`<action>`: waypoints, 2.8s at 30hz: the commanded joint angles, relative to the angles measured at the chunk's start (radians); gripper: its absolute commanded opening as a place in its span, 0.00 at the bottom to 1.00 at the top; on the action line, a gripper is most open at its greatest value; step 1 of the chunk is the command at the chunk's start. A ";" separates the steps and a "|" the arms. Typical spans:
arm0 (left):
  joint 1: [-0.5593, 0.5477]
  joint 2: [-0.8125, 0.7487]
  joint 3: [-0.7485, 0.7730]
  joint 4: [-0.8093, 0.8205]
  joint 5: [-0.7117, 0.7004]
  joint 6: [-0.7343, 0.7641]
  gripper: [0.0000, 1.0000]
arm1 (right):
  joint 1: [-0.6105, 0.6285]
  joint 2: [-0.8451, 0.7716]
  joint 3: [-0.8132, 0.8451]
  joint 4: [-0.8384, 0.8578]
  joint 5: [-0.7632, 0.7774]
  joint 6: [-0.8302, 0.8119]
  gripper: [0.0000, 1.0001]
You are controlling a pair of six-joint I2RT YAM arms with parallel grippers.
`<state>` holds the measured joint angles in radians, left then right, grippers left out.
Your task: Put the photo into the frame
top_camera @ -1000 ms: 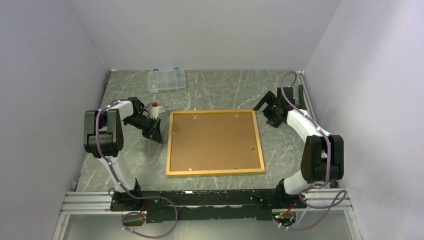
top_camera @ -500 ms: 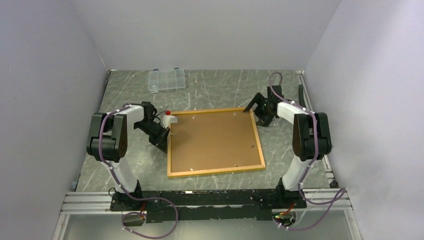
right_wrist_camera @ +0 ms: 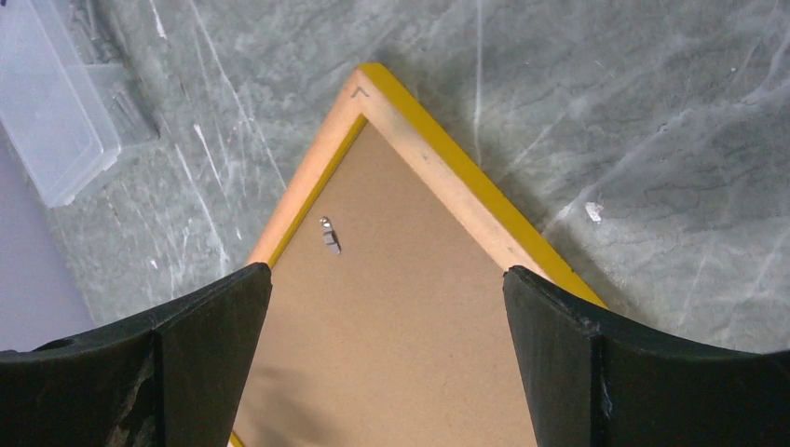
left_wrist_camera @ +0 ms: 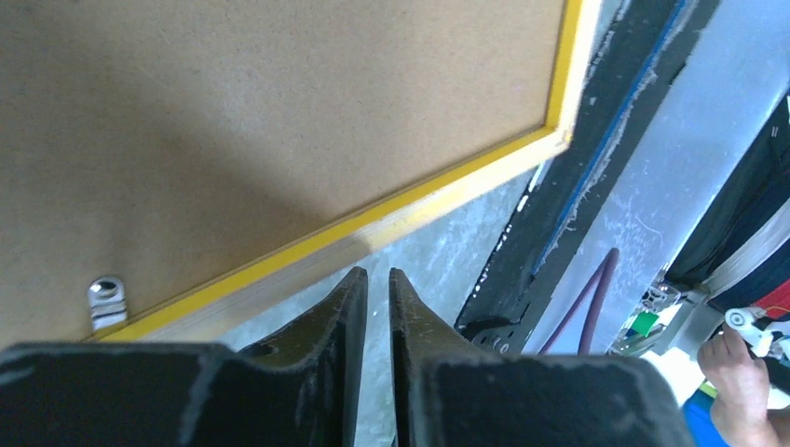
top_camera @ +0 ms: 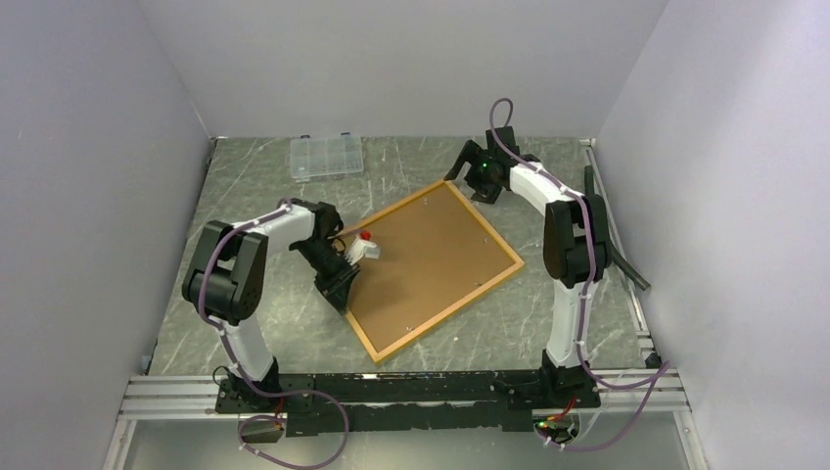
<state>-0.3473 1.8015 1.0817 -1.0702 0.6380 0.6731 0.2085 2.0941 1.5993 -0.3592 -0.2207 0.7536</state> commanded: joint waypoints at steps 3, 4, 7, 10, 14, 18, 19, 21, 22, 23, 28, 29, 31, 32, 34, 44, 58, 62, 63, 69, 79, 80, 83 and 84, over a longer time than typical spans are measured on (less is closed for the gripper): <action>0.244 -0.084 0.165 -0.210 0.104 0.185 0.24 | 0.057 -0.216 -0.092 -0.023 0.141 -0.086 1.00; 0.299 -0.078 0.196 -0.216 0.104 0.189 0.25 | 0.075 -0.260 -0.126 0.009 0.128 -0.096 1.00; 0.422 -0.032 0.243 -0.111 0.087 0.094 0.25 | 0.156 -0.300 -0.162 0.065 0.033 -0.168 0.98; 0.481 0.052 0.291 -0.020 0.111 -0.007 0.28 | 0.264 -0.283 -0.121 0.052 -0.070 -0.294 0.97; 0.492 0.154 0.350 0.063 0.109 -0.090 0.29 | 0.396 -0.236 -0.076 0.060 -0.190 -0.388 0.94; 0.492 0.235 0.406 0.048 0.161 -0.112 0.28 | 0.477 -0.156 -0.021 0.073 -0.275 -0.415 0.91; 0.492 0.246 0.408 0.050 0.165 -0.117 0.28 | 0.497 -0.132 -0.008 0.075 -0.290 -0.418 0.91; 0.492 0.261 0.408 0.063 0.167 -0.124 0.26 | 0.529 -0.088 0.021 0.075 -0.319 -0.433 0.91; 0.492 0.271 0.411 0.062 0.167 -0.125 0.26 | 0.542 -0.068 0.032 0.077 -0.333 -0.438 0.90; 0.492 0.281 0.416 0.054 0.174 -0.120 0.25 | 0.553 -0.038 0.048 0.077 -0.342 -0.443 0.90; 0.492 0.304 0.414 0.051 0.165 -0.112 0.22 | 0.600 0.043 0.089 0.094 -0.363 -0.449 0.90; 0.492 0.307 0.414 0.051 0.162 -0.110 0.21 | 0.608 0.059 0.102 0.093 -0.367 -0.450 0.90; 0.492 0.311 0.411 0.054 0.152 -0.109 0.20 | 0.621 0.093 0.129 0.095 -0.380 -0.446 0.89; 0.492 0.311 0.408 0.055 0.148 -0.107 0.19 | 0.628 0.110 0.141 0.098 -0.390 -0.445 0.89; 0.492 0.309 0.401 0.058 0.137 -0.106 0.17 | 0.640 0.136 0.163 0.102 -0.401 -0.439 0.88; 0.492 0.293 0.374 0.077 0.100 -0.104 0.15 | 0.681 0.180 0.187 0.104 -0.427 -0.403 0.80; 0.492 0.280 0.373 0.086 0.090 -0.112 0.14 | 0.703 0.190 0.173 0.079 -0.430 -0.390 0.75; 0.491 0.277 0.371 0.087 0.089 -0.113 0.14 | 0.707 0.193 0.171 0.070 -0.432 -0.393 0.73; 0.491 0.276 0.371 0.086 0.090 -0.112 0.14 | 0.706 0.193 0.168 0.068 -0.431 -0.392 0.73; 0.491 0.268 0.367 0.087 0.091 -0.113 0.14 | 0.708 0.198 0.161 0.070 -0.430 -0.392 0.71; 0.490 0.260 0.365 0.087 0.088 -0.112 0.14 | 0.717 0.210 0.163 0.055 -0.455 -0.383 0.67; 0.491 0.263 0.365 0.086 0.087 -0.112 0.14 | 0.717 0.209 0.160 0.054 -0.458 -0.384 0.67; 0.491 0.258 0.365 0.086 0.085 -0.111 0.14 | 0.720 0.203 0.151 0.056 -0.474 -0.383 0.66; 0.490 0.257 0.364 0.085 0.084 -0.110 0.14 | 0.721 0.201 0.146 0.057 -0.474 -0.382 0.65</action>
<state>0.1520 2.0869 1.4628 -1.0241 0.7547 0.5556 0.9134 2.2932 1.7401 -0.2974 -0.6460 0.3664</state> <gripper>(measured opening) 0.136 0.661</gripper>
